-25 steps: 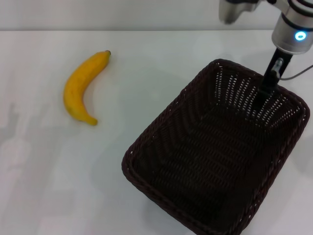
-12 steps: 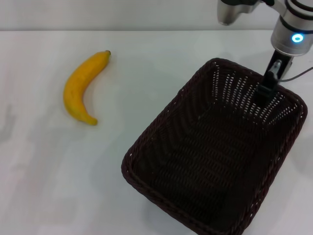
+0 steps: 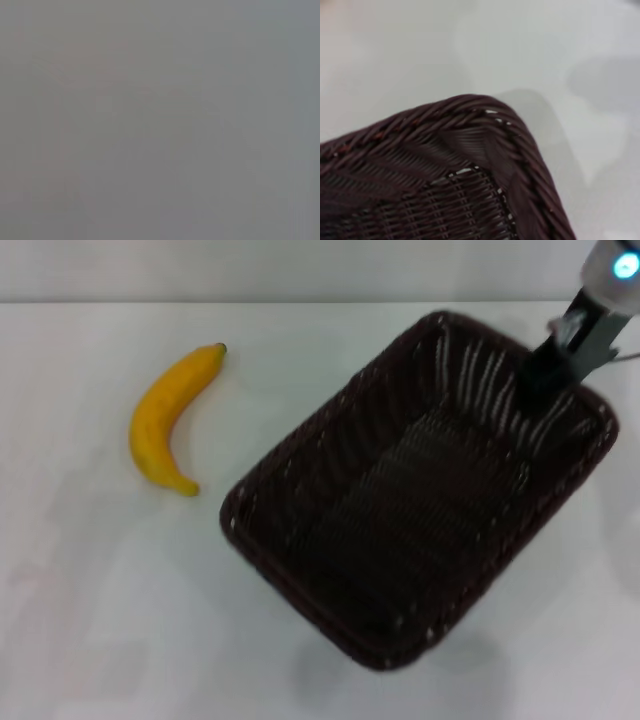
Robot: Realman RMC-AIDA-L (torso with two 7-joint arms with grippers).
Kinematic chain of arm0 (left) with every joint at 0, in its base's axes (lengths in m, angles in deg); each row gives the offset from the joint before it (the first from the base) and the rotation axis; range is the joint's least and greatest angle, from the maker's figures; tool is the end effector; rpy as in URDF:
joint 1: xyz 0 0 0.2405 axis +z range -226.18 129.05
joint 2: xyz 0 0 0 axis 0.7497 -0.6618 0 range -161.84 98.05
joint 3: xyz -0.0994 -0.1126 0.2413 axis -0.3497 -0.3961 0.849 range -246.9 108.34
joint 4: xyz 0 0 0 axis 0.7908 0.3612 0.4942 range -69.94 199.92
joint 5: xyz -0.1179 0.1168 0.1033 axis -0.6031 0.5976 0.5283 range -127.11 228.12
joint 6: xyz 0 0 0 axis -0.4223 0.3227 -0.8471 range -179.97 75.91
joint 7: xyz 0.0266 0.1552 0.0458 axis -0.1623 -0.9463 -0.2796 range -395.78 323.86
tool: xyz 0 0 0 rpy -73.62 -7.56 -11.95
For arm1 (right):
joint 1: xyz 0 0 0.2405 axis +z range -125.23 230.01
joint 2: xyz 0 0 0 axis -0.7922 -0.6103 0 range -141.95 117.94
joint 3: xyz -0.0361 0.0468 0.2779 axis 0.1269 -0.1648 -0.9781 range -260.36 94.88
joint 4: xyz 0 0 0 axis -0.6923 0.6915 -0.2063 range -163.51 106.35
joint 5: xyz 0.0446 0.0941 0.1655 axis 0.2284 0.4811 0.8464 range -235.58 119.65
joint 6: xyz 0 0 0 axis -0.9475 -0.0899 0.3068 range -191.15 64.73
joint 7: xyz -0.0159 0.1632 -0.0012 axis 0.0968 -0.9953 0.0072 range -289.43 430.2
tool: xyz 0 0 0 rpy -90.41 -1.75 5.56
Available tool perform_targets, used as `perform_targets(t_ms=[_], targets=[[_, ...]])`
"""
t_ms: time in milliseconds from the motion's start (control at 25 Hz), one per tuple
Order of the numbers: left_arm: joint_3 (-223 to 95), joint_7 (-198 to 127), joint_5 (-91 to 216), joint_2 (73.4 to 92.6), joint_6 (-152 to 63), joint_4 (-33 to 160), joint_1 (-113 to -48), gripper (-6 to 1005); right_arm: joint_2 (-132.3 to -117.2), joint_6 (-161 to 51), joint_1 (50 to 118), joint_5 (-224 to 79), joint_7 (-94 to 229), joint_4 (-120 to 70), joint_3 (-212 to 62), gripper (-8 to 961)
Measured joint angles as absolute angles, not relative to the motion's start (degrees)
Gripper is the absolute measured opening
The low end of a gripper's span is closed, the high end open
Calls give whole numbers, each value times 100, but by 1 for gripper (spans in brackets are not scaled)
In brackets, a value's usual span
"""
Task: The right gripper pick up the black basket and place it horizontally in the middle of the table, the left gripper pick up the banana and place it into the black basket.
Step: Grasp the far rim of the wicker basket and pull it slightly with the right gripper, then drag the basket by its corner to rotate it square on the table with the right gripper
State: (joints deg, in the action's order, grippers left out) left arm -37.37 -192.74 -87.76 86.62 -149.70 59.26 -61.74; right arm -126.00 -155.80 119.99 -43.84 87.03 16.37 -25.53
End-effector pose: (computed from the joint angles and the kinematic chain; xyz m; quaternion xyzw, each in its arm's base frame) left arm -0.3709 0.2560 0.0808 -0.5598 -0.1451 -0.4212 0.6987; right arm 0.1450 0.4536 0.0047 -0.8181 0.4842 -0.2187 0.2201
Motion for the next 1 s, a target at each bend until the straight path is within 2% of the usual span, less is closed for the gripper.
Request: perform_targets(t_ms=[320,440,560,680,1000], targets=[[-3727,-19170,-8758,8498,-14914,5775,-6116,697,-12443,-16275,11341,-4344,7942,2731,-3792,185],[-3703,-19170,-8727,8457,-14849,5774,-6120,697,-12523,-16435,11061,-4295,7842,2964,-3760,177],[-3699,-19166,-8714,8397,-14745,5778,-6159,697,-12697,-16508,10894,-4350,7827,3153,-3422,175],[-3693,-19162,-8700,8372,-14665,5791,-6214,697,-12790,-16516,10751,-4283,7766,3305,-2914,171],[-3693,-19161,-8695,8367,-14619,5791,-6275,697,-12777,-16265,10475,-3212,6923,3657,-1388,160]])
